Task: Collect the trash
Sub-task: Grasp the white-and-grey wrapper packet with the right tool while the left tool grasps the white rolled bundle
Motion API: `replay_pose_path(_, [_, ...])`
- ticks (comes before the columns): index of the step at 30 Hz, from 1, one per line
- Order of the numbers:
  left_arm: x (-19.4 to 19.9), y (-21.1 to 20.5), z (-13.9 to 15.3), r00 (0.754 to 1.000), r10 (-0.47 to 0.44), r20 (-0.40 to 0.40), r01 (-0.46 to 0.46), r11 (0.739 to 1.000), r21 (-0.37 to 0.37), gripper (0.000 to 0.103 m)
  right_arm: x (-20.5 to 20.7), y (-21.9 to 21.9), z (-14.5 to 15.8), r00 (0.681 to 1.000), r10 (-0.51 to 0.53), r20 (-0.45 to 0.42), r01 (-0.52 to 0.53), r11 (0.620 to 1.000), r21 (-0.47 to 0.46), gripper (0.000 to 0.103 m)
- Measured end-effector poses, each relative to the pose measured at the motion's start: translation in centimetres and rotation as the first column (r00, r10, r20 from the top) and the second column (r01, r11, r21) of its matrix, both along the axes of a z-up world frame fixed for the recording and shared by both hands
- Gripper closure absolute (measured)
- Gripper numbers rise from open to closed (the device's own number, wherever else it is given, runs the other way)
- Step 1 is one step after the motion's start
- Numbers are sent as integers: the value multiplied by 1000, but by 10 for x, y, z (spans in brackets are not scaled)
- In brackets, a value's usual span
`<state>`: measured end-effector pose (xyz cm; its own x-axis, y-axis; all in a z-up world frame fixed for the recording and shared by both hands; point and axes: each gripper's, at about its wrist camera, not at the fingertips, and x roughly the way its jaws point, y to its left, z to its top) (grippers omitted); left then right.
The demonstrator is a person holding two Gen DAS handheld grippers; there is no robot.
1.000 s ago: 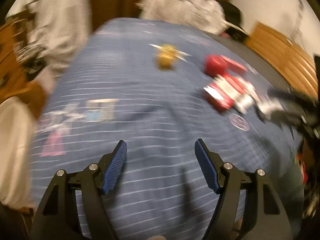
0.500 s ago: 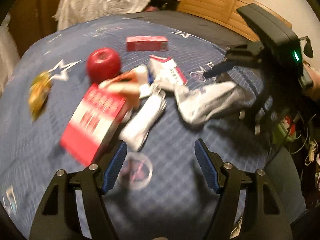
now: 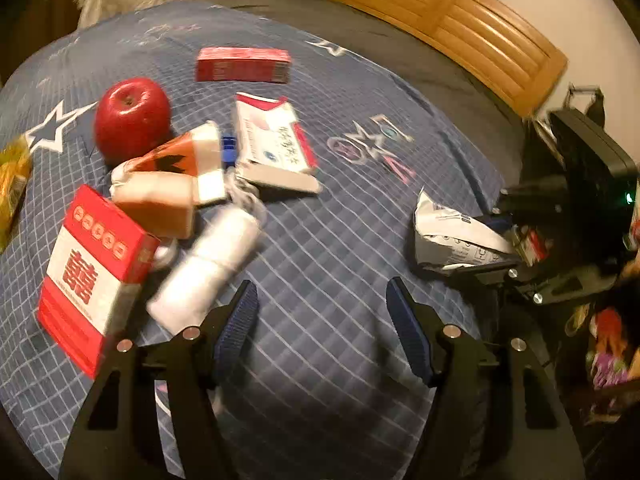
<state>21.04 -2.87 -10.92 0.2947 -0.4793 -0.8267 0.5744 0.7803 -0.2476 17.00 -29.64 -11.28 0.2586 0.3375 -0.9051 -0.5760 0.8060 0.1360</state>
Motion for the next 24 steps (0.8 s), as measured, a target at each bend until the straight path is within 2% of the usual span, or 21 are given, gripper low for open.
replay_pose_path(2, [-5, 0, 5, 999, 5, 42, -6, 1000, 27, 39, -2, 6, 2, 1000, 15, 7, -15, 1000, -16, 55])
replay_pose_path(4, [-6, 6, 13, 996, 14, 94, -17, 999, 36, 39, 1, 7, 9, 999, 33, 19, -33, 999, -20, 42])
replay_pose_path(6, [2, 12, 19, 992, 24, 120, -30, 998, 56, 39, 7, 13, 15, 998, 62, 7, -62, 998, -32, 40])
replay_pose_path(11, [34, 11, -4, 999, 0, 38, -7, 987, 162, 39, 29, 24, 7, 990, 109, -85, -115, 991, -69, 40])
replay_pose_path(12, [39, 9, -8, 999, 2, 42, -10, 983, 182, 39, 37, 29, 0, 989, 113, -100, -121, 990, -73, 41])
replay_pose_path(14, [43, 8, -10, 999, 6, 33, -12, 983, 181, 39, 38, 34, -8, 984, 127, -125, -140, 986, -96, 44])
replay_pose_path(17, [48, 3, -13, 1000, -1, 28, -5, 980, 197, 39, 40, 43, -15, 982, 138, -132, -154, 982, -113, 46])
replay_pose_path(20, [47, -5, -22, 999, 2, 37, -11, 969, 246, 40, 40, 48, -15, 987, 122, -105, -133, 985, -113, 49])
replay_pose_path(21, [45, -6, -24, 999, 16, 45, -26, 969, 247, 43, 38, 49, -15, 988, 119, -95, -129, 985, -113, 50])
replay_pose_path(22, [43, -5, -23, 998, 30, 46, -40, 971, 235, 55, 35, 50, -15, 990, 114, -81, -122, 986, -111, 51])
replay_pose_path(24, [35, -3, -20, 997, 47, 56, -59, 972, 230, 69, 28, 49, -14, 994, 93, -58, -98, 990, -98, 52])
